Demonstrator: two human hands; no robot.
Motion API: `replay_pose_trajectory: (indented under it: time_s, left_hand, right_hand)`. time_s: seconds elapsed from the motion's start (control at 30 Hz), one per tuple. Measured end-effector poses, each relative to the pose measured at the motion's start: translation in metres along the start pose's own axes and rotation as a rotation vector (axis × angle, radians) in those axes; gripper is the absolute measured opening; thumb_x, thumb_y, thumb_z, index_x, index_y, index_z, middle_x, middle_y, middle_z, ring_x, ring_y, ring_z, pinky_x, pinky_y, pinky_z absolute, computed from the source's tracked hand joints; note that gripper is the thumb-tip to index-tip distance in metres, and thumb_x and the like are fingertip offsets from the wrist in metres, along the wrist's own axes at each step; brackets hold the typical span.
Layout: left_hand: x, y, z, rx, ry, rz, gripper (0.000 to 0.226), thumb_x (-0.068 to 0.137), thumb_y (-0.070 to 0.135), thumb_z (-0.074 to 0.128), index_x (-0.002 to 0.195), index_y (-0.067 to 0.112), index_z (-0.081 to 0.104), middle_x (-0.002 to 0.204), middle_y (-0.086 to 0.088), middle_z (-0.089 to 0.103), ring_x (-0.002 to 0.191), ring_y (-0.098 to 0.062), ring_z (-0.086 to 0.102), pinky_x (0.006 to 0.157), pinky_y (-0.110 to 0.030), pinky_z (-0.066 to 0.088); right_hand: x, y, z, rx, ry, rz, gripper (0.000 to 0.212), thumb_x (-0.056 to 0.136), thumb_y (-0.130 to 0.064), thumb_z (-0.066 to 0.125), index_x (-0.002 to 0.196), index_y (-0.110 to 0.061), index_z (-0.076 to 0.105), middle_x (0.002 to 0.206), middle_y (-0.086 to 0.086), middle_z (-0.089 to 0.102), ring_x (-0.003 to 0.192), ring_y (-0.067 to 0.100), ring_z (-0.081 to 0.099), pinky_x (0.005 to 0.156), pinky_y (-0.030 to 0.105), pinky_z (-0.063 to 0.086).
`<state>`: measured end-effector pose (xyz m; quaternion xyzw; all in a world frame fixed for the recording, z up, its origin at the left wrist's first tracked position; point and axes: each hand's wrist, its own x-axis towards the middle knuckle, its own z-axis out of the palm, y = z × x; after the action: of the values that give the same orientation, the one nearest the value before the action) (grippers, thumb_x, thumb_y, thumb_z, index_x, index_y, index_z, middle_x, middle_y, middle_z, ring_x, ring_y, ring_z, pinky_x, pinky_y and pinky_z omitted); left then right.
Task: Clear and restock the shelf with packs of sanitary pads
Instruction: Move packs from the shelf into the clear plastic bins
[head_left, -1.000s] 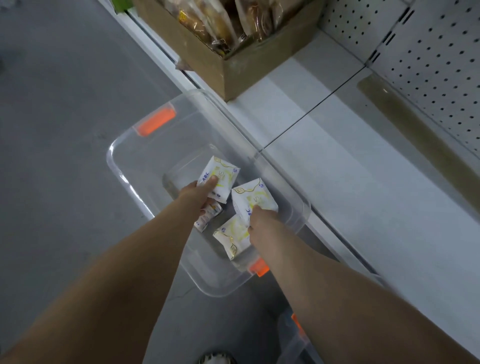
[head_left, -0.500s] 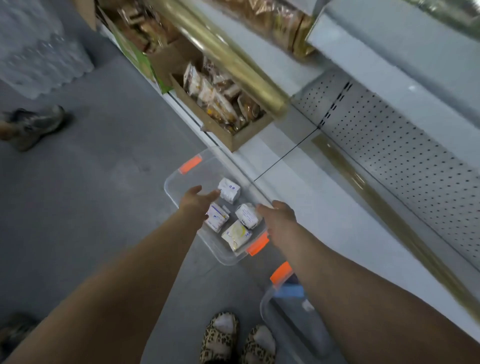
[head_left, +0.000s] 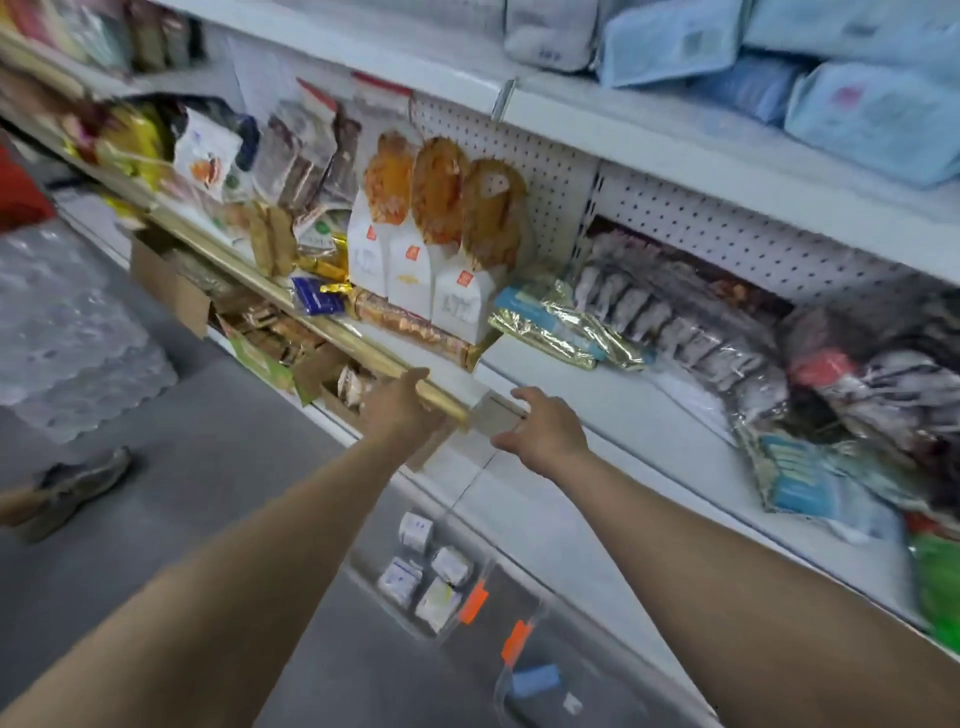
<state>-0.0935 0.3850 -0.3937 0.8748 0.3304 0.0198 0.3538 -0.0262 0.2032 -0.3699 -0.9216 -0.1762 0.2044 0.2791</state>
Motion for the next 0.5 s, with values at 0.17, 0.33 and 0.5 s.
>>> replay_pose_trajectory:
  time_s: [0.17, 0.33, 0.5]
  left_hand:
    - [-0.036, 0.105, -0.075, 0.103, 0.103, 0.281, 0.071, 0.084, 0.042, 0.075, 0.146, 0.028, 0.045, 0.137, -0.018, 0.048, 0.125, -0.038, 0.046, 0.106, -0.047, 0.041]
    - [-0.076, 0.217, -0.121, 0.076, 0.186, 0.573, 0.066, 0.088, 0.047, 0.068, 0.146, 0.026, 0.045, 0.139, -0.018, 0.046, 0.128, -0.038, 0.042, 0.104, -0.047, 0.041]
    - [-0.119, 0.310, -0.126, 0.031, 0.172, 0.727, 0.073, 0.088, 0.048, 0.071, 0.150, 0.028, 0.038, 0.150, -0.014, 0.034, 0.138, -0.036, 0.030, 0.106, -0.048, 0.039]
  right_hand:
    - [-0.057, -0.043, -0.113, -0.085, 0.206, -0.063, 0.071, 0.079, -0.041, 0.083, 0.140, -0.024, 0.053, 0.138, 0.006, 0.057, 0.124, 0.027, 0.055, 0.093, 0.032, 0.046]
    - [-0.119, -0.060, -0.226, -0.163, 0.438, -0.102, 0.064, 0.085, -0.046, 0.075, 0.140, -0.022, 0.054, 0.135, 0.010, 0.059, 0.123, 0.028, 0.056, 0.092, 0.032, 0.045]
    - [-0.175, -0.054, -0.310, -0.201, 0.590, -0.040, 0.076, 0.087, -0.048, 0.074, 0.150, -0.025, 0.039, 0.147, 0.008, 0.050, 0.130, 0.028, 0.051, 0.096, 0.033, 0.043]
